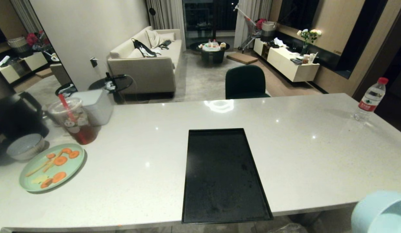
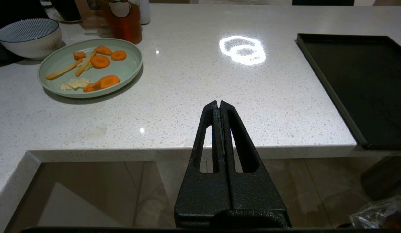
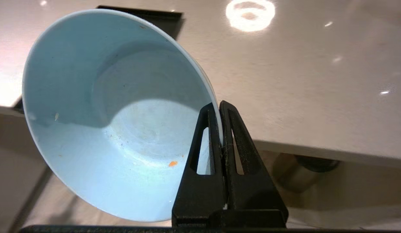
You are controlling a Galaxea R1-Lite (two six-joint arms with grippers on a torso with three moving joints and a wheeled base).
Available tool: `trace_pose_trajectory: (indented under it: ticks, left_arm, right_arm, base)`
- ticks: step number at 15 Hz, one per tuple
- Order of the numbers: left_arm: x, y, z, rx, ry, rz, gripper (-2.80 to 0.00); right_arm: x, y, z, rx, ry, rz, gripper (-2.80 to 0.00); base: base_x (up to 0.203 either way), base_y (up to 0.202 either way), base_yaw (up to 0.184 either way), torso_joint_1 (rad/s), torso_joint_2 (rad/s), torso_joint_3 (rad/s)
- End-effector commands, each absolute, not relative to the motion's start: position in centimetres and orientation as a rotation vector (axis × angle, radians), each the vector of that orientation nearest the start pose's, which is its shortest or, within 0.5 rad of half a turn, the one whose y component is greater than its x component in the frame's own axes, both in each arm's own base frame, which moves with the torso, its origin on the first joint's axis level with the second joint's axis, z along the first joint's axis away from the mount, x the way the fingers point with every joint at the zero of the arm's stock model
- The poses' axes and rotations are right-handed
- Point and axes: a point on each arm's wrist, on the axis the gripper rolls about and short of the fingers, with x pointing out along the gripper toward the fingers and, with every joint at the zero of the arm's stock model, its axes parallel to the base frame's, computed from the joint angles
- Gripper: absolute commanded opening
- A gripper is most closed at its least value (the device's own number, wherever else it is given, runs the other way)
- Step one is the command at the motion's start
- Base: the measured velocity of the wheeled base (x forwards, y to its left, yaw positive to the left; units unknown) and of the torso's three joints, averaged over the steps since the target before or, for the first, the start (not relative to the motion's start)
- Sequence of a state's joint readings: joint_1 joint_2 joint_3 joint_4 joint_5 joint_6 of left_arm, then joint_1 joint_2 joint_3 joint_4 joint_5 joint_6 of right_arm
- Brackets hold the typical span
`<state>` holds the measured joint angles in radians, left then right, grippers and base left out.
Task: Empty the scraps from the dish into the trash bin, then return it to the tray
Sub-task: Put the bowl back to the table
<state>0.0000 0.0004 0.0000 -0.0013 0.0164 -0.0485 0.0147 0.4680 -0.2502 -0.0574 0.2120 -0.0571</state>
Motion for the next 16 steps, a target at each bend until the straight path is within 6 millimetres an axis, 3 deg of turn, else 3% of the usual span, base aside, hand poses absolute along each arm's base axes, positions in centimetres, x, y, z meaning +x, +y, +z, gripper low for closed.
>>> trace_pose_trajectory:
  ticks: [1, 6, 9, 13, 16]
  left_arm:
    - [-2.3, 0.0, 7.6, -0.049, 0.0, 0.017, -2.8]
    - [-2.3, 0.0, 7.6, -0.049, 0.0, 0.017, -2.8]
    - [-2.3, 0.0, 7.6, -0.049, 0.0, 0.017, -2.8]
    - [-2.3, 0.0, 7.6, -0.049, -0.002, 0.017, -2.8]
    - [-2.3, 0.0, 7.6, -0.049, 0.0, 0.017, -2.8]
  right_arm:
    - [6.1, 0.7, 16.5, -0.009, 0.314, 0.272, -2.8]
    - [17.9, 1.4, 19.0, 0.08, 0.437, 0.339, -2.8]
    - [24.4, 4.3, 20.3, 0.169, 0.452, 0.375, -2.8]
    - [28.8, 12.8, 19.5, 0.256, 0.525, 0.392, -2.8]
    - [29.7, 17.1, 18.6, 0.272, 0.631, 0.385, -2.8]
  base:
    - [0.0, 0.0, 0.0, 0.0, 0.0, 0.0]
    - [0.0, 0.0, 0.0, 0.0, 0.0, 0.0]
    - [0.0, 0.0, 0.0, 0.0, 0.0, 0.0]
    - [0.0, 0.0, 0.0, 0.0, 0.0, 0.0]
    - [0.0, 0.0, 0.0, 0.0, 0.0, 0.0]
